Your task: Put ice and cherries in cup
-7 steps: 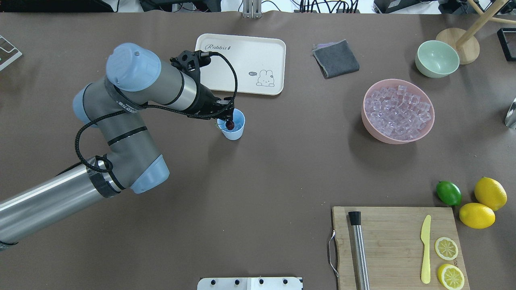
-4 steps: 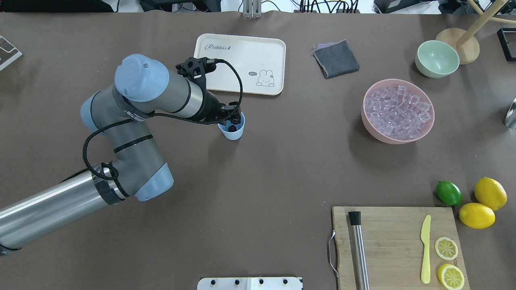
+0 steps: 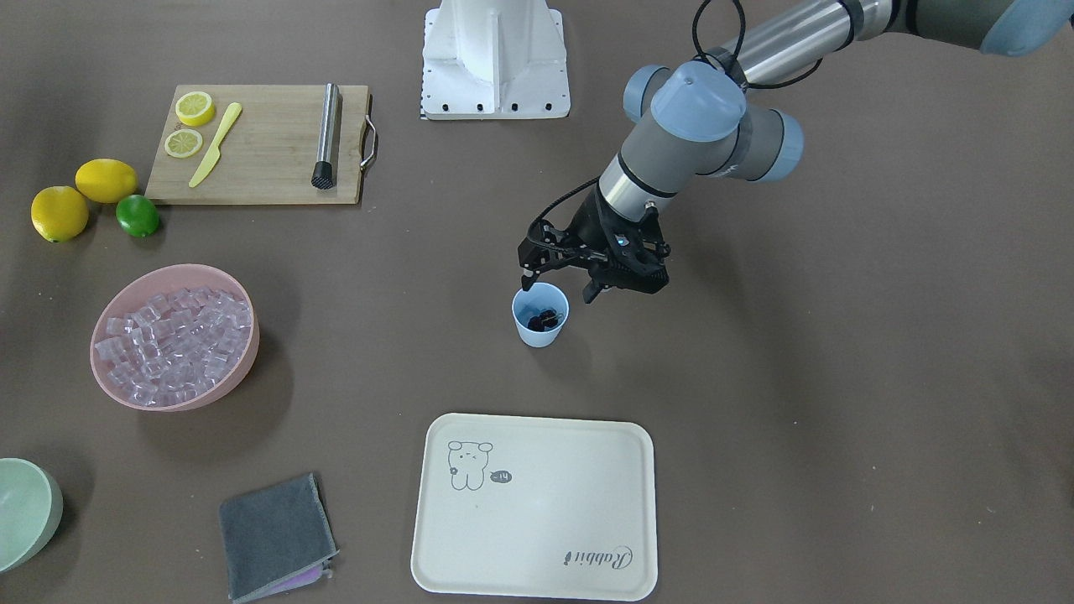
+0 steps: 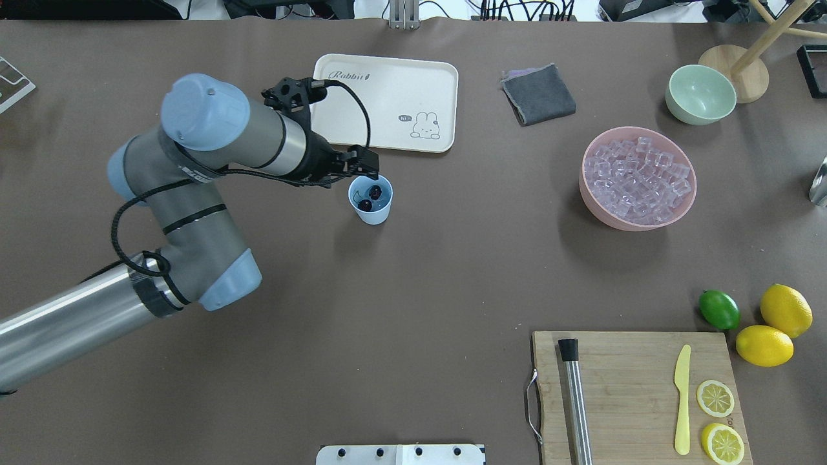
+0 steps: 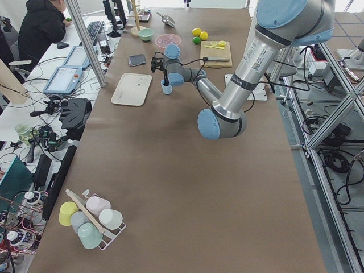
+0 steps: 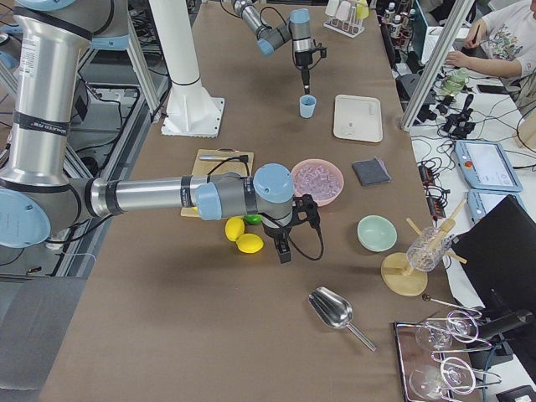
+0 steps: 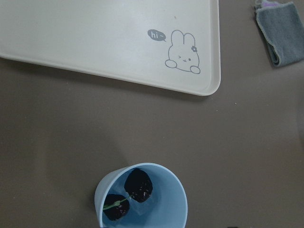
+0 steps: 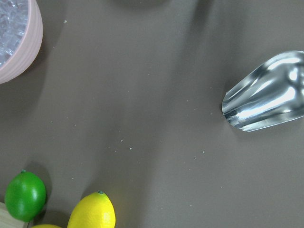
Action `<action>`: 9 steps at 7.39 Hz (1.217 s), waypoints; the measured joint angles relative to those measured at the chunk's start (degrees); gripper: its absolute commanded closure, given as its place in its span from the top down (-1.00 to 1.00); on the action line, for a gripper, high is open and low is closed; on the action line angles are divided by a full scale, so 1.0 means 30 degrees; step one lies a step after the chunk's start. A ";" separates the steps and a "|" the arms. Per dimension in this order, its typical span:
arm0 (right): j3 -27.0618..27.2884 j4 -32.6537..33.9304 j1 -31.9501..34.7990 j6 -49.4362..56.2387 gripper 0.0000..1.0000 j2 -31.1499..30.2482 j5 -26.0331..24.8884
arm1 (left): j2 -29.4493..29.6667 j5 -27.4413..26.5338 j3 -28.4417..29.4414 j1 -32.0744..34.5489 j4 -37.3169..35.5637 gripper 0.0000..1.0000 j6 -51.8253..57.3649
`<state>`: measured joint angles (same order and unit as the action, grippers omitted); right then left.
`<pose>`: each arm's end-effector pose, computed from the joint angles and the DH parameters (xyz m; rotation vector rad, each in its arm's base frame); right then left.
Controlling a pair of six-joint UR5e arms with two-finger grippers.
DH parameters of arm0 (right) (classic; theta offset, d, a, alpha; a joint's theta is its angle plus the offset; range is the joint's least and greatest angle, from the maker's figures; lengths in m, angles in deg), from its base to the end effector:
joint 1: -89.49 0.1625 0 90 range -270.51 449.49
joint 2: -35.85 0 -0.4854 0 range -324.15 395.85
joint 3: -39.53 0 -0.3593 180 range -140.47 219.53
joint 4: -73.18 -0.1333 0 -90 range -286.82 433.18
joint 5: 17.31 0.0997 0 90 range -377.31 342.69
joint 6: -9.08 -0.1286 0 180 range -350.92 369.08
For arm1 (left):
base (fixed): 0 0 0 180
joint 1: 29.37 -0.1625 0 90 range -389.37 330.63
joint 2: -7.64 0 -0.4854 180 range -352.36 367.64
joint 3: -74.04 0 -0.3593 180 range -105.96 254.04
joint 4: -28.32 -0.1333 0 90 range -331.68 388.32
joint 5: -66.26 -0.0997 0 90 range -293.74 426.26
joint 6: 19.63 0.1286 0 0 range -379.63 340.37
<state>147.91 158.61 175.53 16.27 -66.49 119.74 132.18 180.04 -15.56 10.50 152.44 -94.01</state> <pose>0.0137 -0.3695 0.6666 0.1982 -0.8158 -0.2591 0.4995 -0.5233 0.3117 0.2232 1.2054 -0.1218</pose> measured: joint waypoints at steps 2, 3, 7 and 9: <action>0.0088 0.0001 -0.0007 -0.0085 0.98 0.0179 0.0031 | -0.4219 0.2123 -0.1969 0.3076 -0.0182 0.93 0.2484; 0.0245 0.0006 0.0048 -0.0084 0.98 0.0238 0.0028 | -0.6409 0.3847 -0.2515 0.5320 -0.0598 0.94 0.5283; 0.0534 0.0016 0.0230 0.0023 0.98 0.0223 0.0009 | -0.9705 0.7447 -0.2419 1.5519 -1.0457 0.95 2.3302; 0.0526 0.0066 0.0246 0.0123 0.98 0.0143 0.0150 | -0.9873 0.6922 -0.2090 1.7549 -1.4223 0.95 2.8991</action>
<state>149.48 158.81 176.27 16.64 -66.06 120.19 102.56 200.80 -21.83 63.15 109.78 -7.03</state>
